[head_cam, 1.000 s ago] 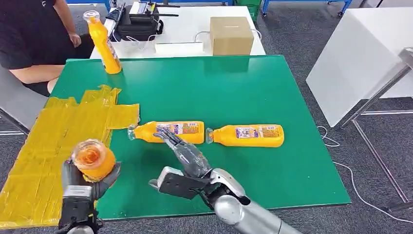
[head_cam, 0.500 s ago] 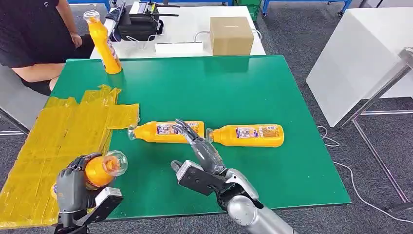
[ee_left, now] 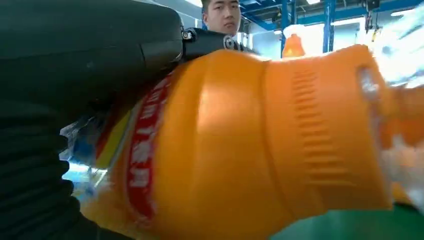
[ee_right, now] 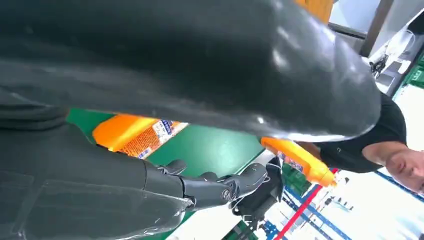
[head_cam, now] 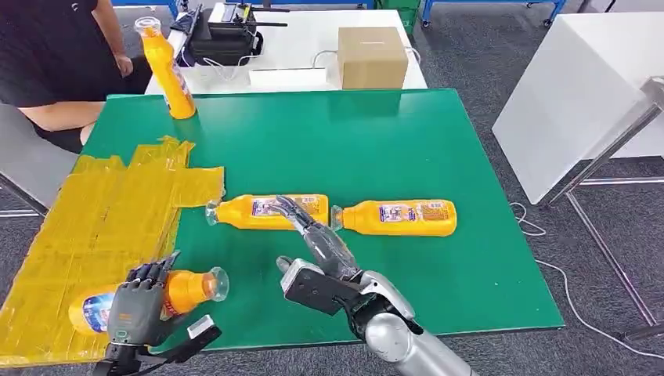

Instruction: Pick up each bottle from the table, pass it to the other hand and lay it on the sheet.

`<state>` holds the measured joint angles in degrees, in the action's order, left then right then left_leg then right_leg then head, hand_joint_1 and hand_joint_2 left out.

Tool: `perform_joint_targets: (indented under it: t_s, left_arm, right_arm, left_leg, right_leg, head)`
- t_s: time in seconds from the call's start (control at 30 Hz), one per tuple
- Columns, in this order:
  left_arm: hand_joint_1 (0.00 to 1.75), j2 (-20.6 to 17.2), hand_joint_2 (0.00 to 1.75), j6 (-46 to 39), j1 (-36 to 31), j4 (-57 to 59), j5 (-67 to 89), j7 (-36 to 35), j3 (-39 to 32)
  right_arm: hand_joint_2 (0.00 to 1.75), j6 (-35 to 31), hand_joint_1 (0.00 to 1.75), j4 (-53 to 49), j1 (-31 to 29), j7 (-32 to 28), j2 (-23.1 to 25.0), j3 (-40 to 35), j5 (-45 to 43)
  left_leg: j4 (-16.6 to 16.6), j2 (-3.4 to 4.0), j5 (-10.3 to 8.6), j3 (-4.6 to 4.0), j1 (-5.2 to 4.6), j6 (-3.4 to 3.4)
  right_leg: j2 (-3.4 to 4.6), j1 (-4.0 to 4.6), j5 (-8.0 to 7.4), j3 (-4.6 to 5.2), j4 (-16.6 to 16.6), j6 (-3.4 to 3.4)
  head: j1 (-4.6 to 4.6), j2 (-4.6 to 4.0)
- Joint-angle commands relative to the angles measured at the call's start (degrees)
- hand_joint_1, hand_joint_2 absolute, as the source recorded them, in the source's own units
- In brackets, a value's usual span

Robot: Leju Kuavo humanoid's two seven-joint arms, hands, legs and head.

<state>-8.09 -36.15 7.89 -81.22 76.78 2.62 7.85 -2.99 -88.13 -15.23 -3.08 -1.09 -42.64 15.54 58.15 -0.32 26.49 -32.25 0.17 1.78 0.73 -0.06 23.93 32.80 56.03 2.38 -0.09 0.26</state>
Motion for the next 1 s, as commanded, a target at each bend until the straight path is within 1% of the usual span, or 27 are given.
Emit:
perform_joint_targets:
  t_s: [0.03, 0.07, 0.1, 0.3, 0.4, 0.47, 0.6, 0.63, 0.67, 0.77, 0.83, 0.87, 0.9, 0.93, 0.97, 1.0]
  left_arm:
    - [0.19, -1.4, 0.0, 0.2, -2.2, 5.9, 0.0, -0.3, 2.3]
    - [0.0, -1.5, 0.0, 0.4, -2.2, 5.7, 0.4, -0.6, 2.5]
    - [0.0, -1.6, 0.0, 1.4, -2.6, 6.3, 2.8, -3.1, 2.4]
    - [0.0, -2.5, 0.0, -2.0, -3.4, 9.3, 8.3, -6.4, 3.3]
    - [0.0, -1.8, 0.0, -3.8, -3.0, 8.5, 11.9, -8.4, 2.6]
    - [0.0, -1.5, 0.0, -3.8, -2.4, 6.2, 12.5, -8.8, 2.0]
    - [0.0, 0.0, 0.0, -3.8, -1.3, 0.8, 12.5, -8.4, -0.3]
    - [0.0, 0.7, 0.0, -3.8, -1.0, -1.3, 11.5, -7.4, -1.3]
    - [0.0, 1.1, 0.0, -3.8, -0.9, -1.8, 12.1, -7.5, -2.0]
    - [0.0, 2.2, 0.0, -3.8, -0.7, -2.1, 10.9, -5.9, -3.9]
    - [0.0, 4.1, 0.0, -3.8, -0.5, -3.7, 7.8, -2.4, -6.2]
    - [0.0, 6.4, 0.0, -3.8, -0.4, -4.5, 5.4, 1.3, -9.1]
    - [0.0, 10.8, 0.0, -3.8, -0.7, -4.4, -1.3, 9.6, -13.8]
    - [0.0, 12.8, 0.0, -3.8, -1.0, -3.9, -4.0, 13.4, -16.5]
    - [0.0, 16.3, 0.0, -3.8, -2.2, -1.2, -14.9, 21.4, -19.9]
    - [0.0, 16.6, 0.0, -3.8, -3.0, 0.2, -27.4, 22.9, -17.6]
  right_arm:
    - [0.0, 0.3, 0.0, 1.1, -1.8, 0.4, -0.5, -0.5, -0.1]
    - [0.0, 0.3, 0.0, 1.1, -1.8, 0.4, -0.6, -0.5, -0.1]
    - [0.0, 0.5, 0.0, 1.2, -1.8, 0.5, -0.5, -0.5, -0.1]
    - [0.0, 1.0, 0.0, 1.3, -2.2, 0.6, -0.8, -1.1, -0.1]
    - [0.0, 1.2, 0.0, 2.0, -2.5, 0.6, -1.0, -1.5, -0.2]
    - [0.0, 1.3, 0.0, 2.3, -2.7, 0.6, -1.1, -1.8, -0.2]
    - [0.0, 1.3, 0.0, 2.3, -2.7, 0.7, -1.6, -2.0, -0.4]
    - [0.0, 1.3, 0.0, 2.3, -2.6, 0.7, -1.7, -2.2, -0.5]
    - [0.0, 1.2, 0.0, 2.3, -2.6, 0.7, -1.8, -2.2, -0.5]
    - [0.0, 1.2, 0.0, 2.3, -2.6, 0.7, -2.0, -2.4, -0.6]
    - [0.0, 1.1, 0.0, 2.1, -2.4, 0.7, -2.1, -2.5, -0.7]
    - [0.0, 1.0, 0.0, 1.9, -2.2, 0.8, -2.2, -2.5, -0.7]
    - [0.0, 0.5, 0.0, 1.6, -1.7, 0.8, -2.3, -2.3, -0.7]
    - [0.0, 0.5, 0.0, 1.5, -1.6, 0.8, -2.3, -2.3, -0.7]
    - [0.0, -0.1, 0.0, 1.2, -0.9, 1.1, -2.5, -2.0, 0.1]
    - [0.0, -0.7, 0.0, 0.8, 0.1, 1.5, -2.7, -1.7, 1.0]
  left_leg:
    - [0.0, 0.01, 0.01, 0.08, 0.0, -0.04]
    - [-0.1, 0.01, 0.02, 0.13, 0.0, -0.06]
    - [-0.1, 0.03, 0.04, 0.18, 0.0, -0.09]
    - [-0.1, 0.0, 0.0, 0.09, -0.01, -0.04]
    - [0.0, 0.03, 0.01, 0.08, -0.01, -0.04]
    - [-0.1, 0.06, 0.03, 0.18, 0.01, -0.09]
    - [0.0, 0.02, 0.03, 0.02, 0.04, -0.04]
    - [0.0, 0.03, 0.08, 0.16, 0.04, -0.1]
    - [0.0, 0.03, 0.04, 0.03, 0.03, -0.05]
    - [0.0, 0.05, 0.04, 0.05, 0.02, -0.04]
    - [0.0, 0.06, 0.05, 0.13, 0.01, -0.07]
    - [0.0, 0.06, 0.06, 0.12, 0.01, -0.07]
    - [0.0, 0.06, 0.06, 0.12, 0.01, -0.06]
    - [0.0, 0.08, 0.09, 0.14, 0.03, -0.07]
    - [0.0, 0.04, 0.08, 0.13, 0.03, -0.07]
    - [0.0, 0.02, 0.07, 0.16, 0.02, -0.06]
  right_leg:
    - [-0.03, 0.0, 0.02, -0.07, 0.0, -0.02]
    - [-0.05, 0.0, 0.04, -0.11, 0.0, -0.03]
    - [-0.06, 0.0, 0.05, -0.15, 0.0, -0.04]
    - [-0.05, -0.01, 0.02, -0.07, 0.0, -0.02]
    - [-0.01, -0.01, 0.01, -0.05, 0.0, -0.01]
    - [-0.04, 0.01, 0.03, -0.15, 0.0, -0.04]
    - [-0.03, 0.04, 0.02, -0.03, 0.0, -0.01]
    - [-0.09, 0.04, 0.08, -0.16, 0.0, -0.04]
    - [-0.03, 0.03, 0.03, -0.04, 0.0, -0.01]
    - [0.0, 0.02, 0.02, -0.06, 0.0, -0.01]
    - [-0.02, 0.02, 0.04, -0.13, 0.0, -0.02]
    - [-0.03, 0.01, 0.05, -0.12, 0.0, -0.02]
    - [-0.03, 0.02, 0.05, -0.13, 0.0, -0.02]
    - [-0.02, 0.03, 0.06, -0.15, 0.0, -0.01]
    - [-0.06, 0.03, 0.06, -0.15, 0.0, -0.01]
    - [-0.09, 0.02, 0.06, -0.19, -0.1, 0.0]
  head:
    - [0.02, 0.0]
    - [0.0, 0.0]
    - [0.02, 0.0]
    - [0.02, 0.0]
    - [0.02, 0.0]
    - [0.02, 0.0]
    - [0.02, 0.0]
    - [0.0, 0.0]
    - [0.02, 0.0]
    - [0.02, 0.0]
    - [0.02, 0.0]
    - [0.02, 0.0]
    - [0.02, 0.0]
    - [0.0, 0.0]
    - [0.02, 0.0]
    - [0.0, 0.0]
